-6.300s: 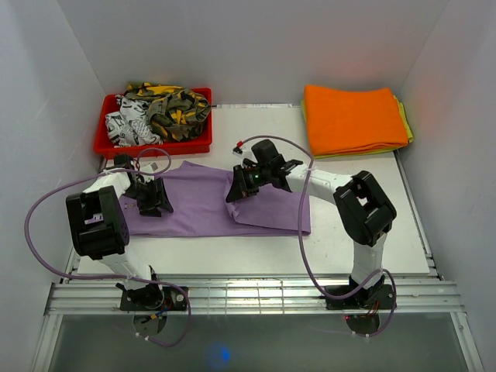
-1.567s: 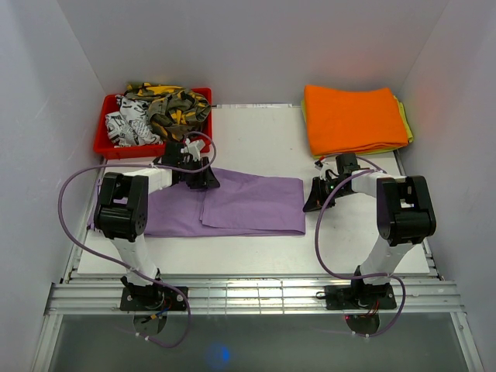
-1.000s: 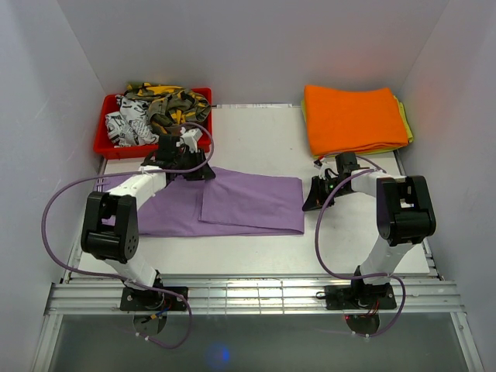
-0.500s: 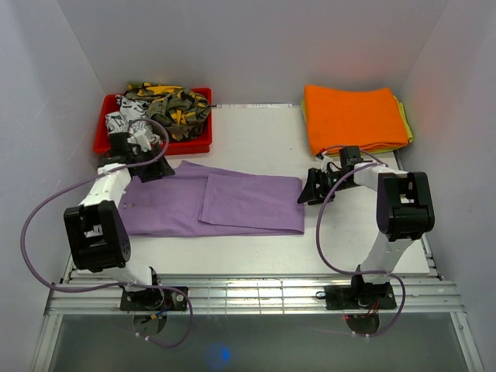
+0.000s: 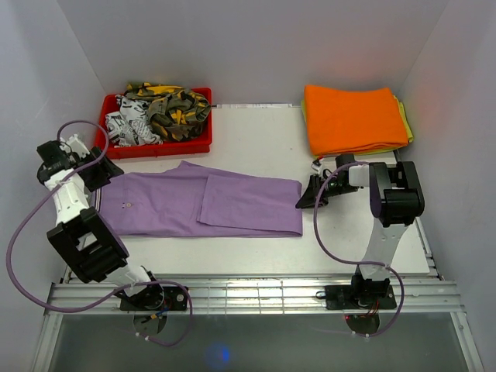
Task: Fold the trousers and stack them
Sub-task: Fold the trousers
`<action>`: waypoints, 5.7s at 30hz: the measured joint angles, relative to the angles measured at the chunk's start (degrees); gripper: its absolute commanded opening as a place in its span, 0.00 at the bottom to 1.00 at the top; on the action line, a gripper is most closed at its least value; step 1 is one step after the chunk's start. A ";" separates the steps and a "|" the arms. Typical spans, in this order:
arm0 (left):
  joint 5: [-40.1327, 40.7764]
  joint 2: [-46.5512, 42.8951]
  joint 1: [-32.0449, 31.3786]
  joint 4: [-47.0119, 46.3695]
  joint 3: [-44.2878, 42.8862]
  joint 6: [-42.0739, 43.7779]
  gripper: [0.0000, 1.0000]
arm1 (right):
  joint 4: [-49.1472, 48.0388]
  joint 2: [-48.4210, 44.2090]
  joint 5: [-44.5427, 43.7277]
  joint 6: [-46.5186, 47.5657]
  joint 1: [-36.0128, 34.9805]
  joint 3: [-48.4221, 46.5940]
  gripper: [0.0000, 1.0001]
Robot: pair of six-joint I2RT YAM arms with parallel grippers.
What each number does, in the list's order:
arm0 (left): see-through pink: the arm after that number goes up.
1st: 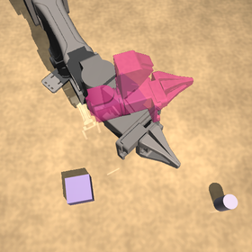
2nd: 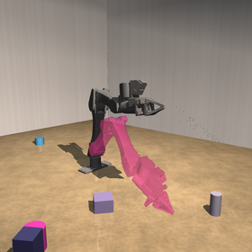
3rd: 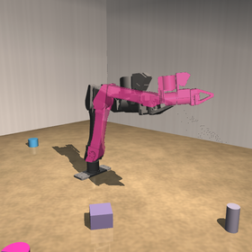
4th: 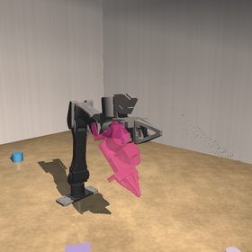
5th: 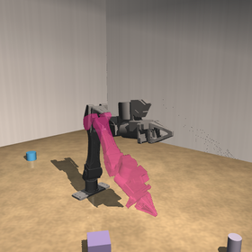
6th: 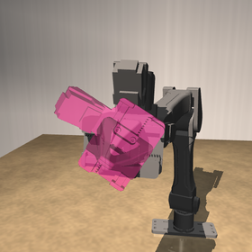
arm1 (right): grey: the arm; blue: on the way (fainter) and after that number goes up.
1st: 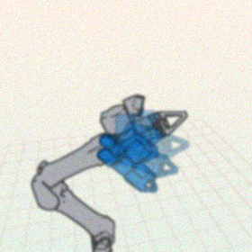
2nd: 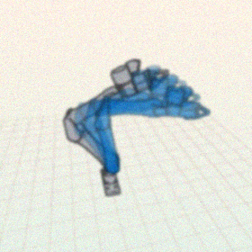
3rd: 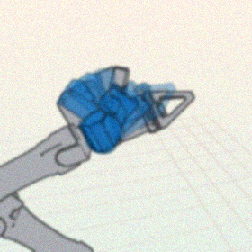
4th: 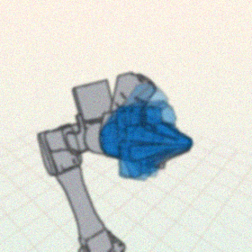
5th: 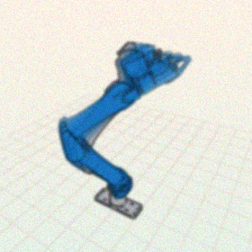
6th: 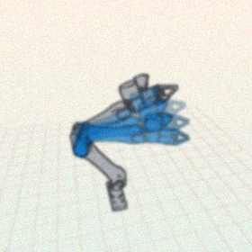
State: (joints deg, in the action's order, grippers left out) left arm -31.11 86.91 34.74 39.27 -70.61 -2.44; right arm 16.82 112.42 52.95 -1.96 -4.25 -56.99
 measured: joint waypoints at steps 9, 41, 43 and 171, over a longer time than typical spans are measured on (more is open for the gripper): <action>0.17 0.09 1.64 2.80 -0.94 3.48 0.69 | 14.14 2.32 -2.89 9.40 6.86 -9.40 0.08; -2.32 6.64 -2.23 -3.28 16.61 4.57 0.65 | 24.92 -9.99 5.11 -1.95 0.59 -22.49 0.08; -2.32 6.62 -2.23 -4.28 16.44 4.79 0.67 | 21.75 -9.99 5.11 -5.70 -2.27 -22.49 0.08; -17.79 17.88 -41.31 -41.94 16.46 -27.45 0.61 | 9.53 -12.04 1.03 1.70 -18.49 -1.44 0.96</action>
State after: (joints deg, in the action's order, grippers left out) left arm -48.90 104.79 -6.57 -2.68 -54.15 -29.89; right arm 26.35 100.38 53.98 -0.25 -22.74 -58.43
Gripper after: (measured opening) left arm 0.608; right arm 0.974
